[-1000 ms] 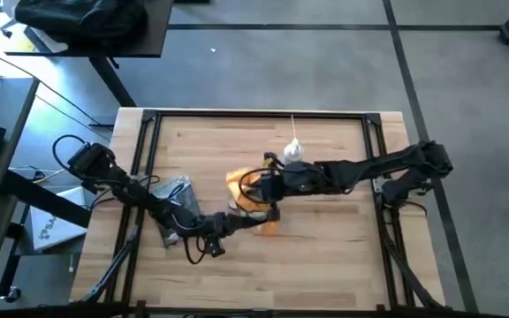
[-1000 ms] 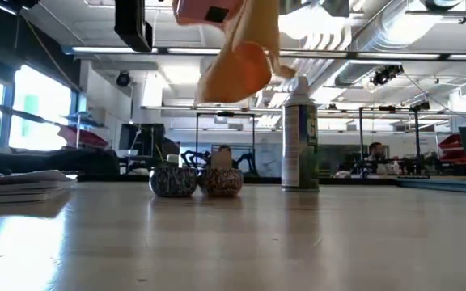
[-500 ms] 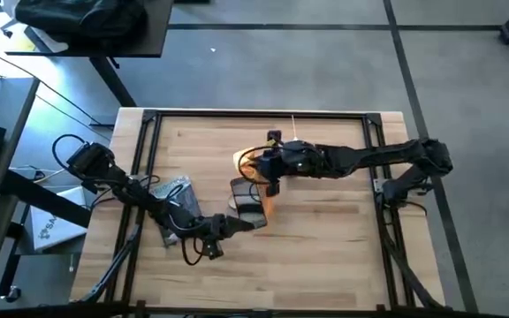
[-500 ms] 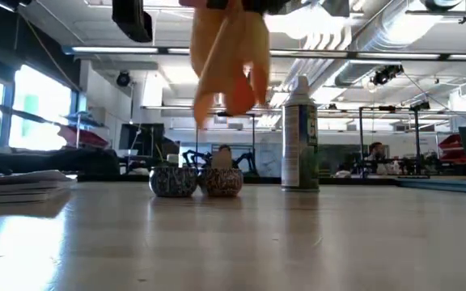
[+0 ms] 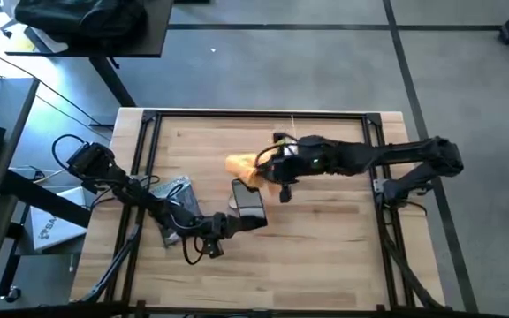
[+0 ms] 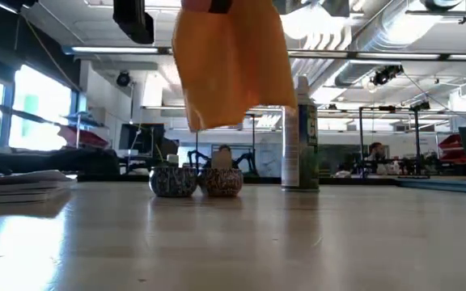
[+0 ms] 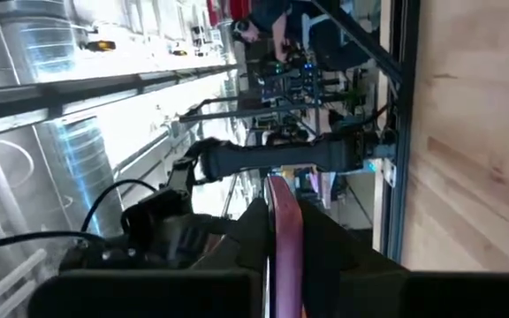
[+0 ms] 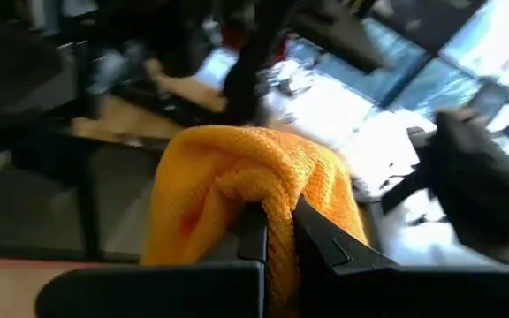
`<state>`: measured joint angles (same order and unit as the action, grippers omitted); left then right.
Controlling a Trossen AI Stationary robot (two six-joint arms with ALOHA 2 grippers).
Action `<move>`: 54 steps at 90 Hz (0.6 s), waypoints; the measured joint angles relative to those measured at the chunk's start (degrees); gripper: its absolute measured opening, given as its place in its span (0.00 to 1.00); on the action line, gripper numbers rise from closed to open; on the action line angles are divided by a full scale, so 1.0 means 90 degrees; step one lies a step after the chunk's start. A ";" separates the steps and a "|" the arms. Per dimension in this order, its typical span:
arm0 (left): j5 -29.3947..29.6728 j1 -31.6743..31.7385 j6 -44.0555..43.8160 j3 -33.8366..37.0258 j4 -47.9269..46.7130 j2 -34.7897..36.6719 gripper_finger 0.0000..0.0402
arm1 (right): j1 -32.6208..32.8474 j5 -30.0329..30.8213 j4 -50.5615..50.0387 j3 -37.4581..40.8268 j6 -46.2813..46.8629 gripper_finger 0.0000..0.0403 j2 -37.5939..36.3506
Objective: Apply microfiber cloth
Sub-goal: Wipe the cellphone with the microfiber cloth
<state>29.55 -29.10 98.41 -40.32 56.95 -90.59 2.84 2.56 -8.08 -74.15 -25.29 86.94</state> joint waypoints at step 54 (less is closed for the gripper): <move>-0.1692 0.0614 -0.0478 0.0010 -0.0263 -0.0015 0.03 | -0.0157 -0.2175 -0.0912 -0.0015 0.0750 0.00 0.0301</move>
<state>14.32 -23.57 94.11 -40.23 54.58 -90.72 1.43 -17.01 -16.29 -74.28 -18.55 89.65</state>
